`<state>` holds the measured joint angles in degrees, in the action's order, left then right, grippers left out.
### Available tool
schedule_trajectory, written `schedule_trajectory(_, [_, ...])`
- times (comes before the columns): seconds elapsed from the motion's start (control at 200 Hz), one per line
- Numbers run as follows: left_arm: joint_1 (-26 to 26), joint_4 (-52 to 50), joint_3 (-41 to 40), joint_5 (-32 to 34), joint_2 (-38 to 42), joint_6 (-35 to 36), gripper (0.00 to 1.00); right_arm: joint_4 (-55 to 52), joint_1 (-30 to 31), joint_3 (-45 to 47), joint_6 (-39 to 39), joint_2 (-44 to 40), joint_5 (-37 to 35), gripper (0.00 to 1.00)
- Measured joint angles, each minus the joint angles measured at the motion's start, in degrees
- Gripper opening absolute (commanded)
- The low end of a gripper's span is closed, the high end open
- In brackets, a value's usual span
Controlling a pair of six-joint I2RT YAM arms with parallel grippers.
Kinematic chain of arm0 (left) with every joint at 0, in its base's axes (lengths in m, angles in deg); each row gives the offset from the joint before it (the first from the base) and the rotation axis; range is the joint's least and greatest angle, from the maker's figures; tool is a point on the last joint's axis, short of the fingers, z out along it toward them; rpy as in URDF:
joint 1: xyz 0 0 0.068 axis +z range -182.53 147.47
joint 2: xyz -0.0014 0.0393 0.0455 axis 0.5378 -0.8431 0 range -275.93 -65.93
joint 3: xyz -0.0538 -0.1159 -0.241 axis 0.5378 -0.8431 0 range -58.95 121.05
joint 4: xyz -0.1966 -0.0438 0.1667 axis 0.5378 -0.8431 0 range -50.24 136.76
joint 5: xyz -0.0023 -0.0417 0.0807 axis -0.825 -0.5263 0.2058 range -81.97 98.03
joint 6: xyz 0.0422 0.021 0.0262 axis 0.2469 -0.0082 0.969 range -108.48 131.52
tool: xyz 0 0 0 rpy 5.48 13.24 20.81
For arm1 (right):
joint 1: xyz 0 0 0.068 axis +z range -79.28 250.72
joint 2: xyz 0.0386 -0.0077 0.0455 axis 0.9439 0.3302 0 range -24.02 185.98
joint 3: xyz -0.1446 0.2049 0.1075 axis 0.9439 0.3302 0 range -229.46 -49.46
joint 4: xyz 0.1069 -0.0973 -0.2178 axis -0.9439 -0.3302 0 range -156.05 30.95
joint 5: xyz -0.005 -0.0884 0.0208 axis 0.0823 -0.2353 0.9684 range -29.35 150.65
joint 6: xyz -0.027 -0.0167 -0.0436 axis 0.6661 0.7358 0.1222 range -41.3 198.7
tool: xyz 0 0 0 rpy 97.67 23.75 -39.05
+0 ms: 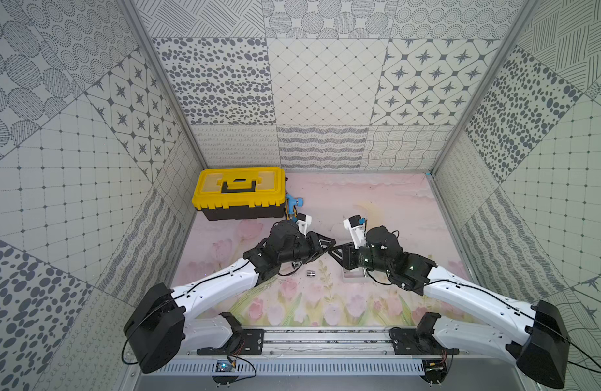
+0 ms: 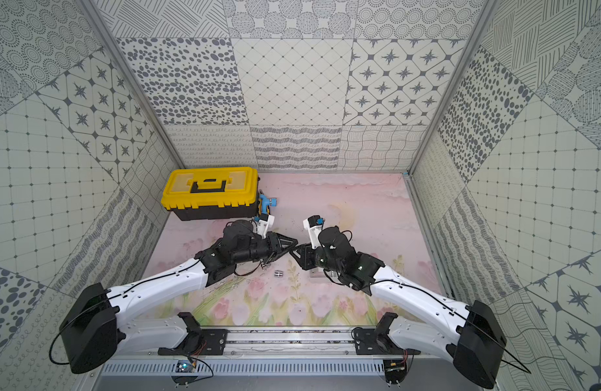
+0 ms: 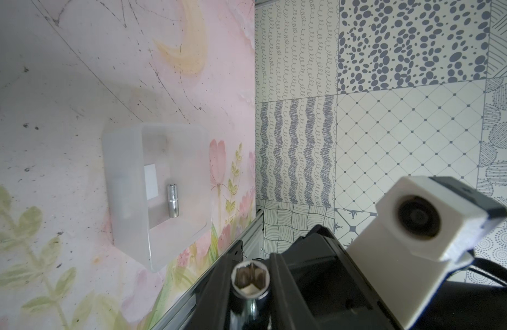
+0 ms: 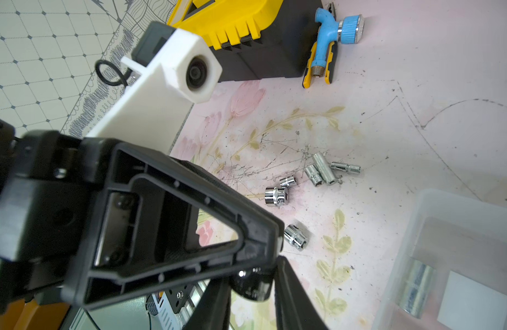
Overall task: Put the socket on the desktop into the storage box
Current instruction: Pick up the socket head at the center of the board, then place the socket head in the storage box.
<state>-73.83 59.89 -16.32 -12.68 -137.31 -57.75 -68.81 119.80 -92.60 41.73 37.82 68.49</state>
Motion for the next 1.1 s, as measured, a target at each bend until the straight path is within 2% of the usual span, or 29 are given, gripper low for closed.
schedule_trajectory(0.165, [0.00,-0.02,0.00,-0.11,-0.35,0.09,0.00,-0.39,-0.26,0.13,0.09,0.00,0.09,0.00])
schedule_trajectory(0.275, [0.00,-0.02,0.00,-0.24,-0.66,0.11,0.00,-0.81,-0.33,0.20,0.20,-0.02,0.07,0.00])
schedule_trajectory(0.3, [0.00,-0.02,0.00,-0.35,-0.74,0.13,0.05,-0.87,-0.37,0.24,0.33,-0.07,0.07,0.00])
schedule_trajectory(0.365, [0.00,-0.02,0.00,-0.74,-0.83,0.17,0.30,-1.16,-0.37,0.42,0.50,-0.39,0.09,0.00])
schedule_trajectory(0.42, [-0.02,-0.13,0.07,-1.27,-0.83,0.52,0.46,-1.51,-0.35,0.52,0.87,-0.76,0.04,0.00])
schedule_trajectory(0.48, [-0.11,-1.27,0.39,-1.66,-0.79,1.25,0.57,-2.45,-0.81,0.55,1.46,-1.16,-1.20,0.00])
schedule_trajectory(0.53, [-0.22,-2.38,0.72,-1.70,-0.74,1.77,0.60,-3.52,-1.22,0.55,1.86,-1.51,-2.10,0.00])
schedule_trajectory(0.65, [-0.24,-5.38,1.97,-1.49,-0.44,3.15,0.63,-7.04,-1.60,0.55,2.84,-2.91,-5.01,0.00])
schedule_trajectory(0.83, [-0.24,-11.37,5.86,0.22,-1.01,7.17,0.60,-13.81,-1.53,0.55,3.04,-6.43,-9.51,0.00])
schedule_trajectory(1.101, [-0.24,-18.91,11.43,4.20,-6.43,14.05,0.56,-24.72,-1.53,0.50,1.16,-10.49,-14.95,0.00])
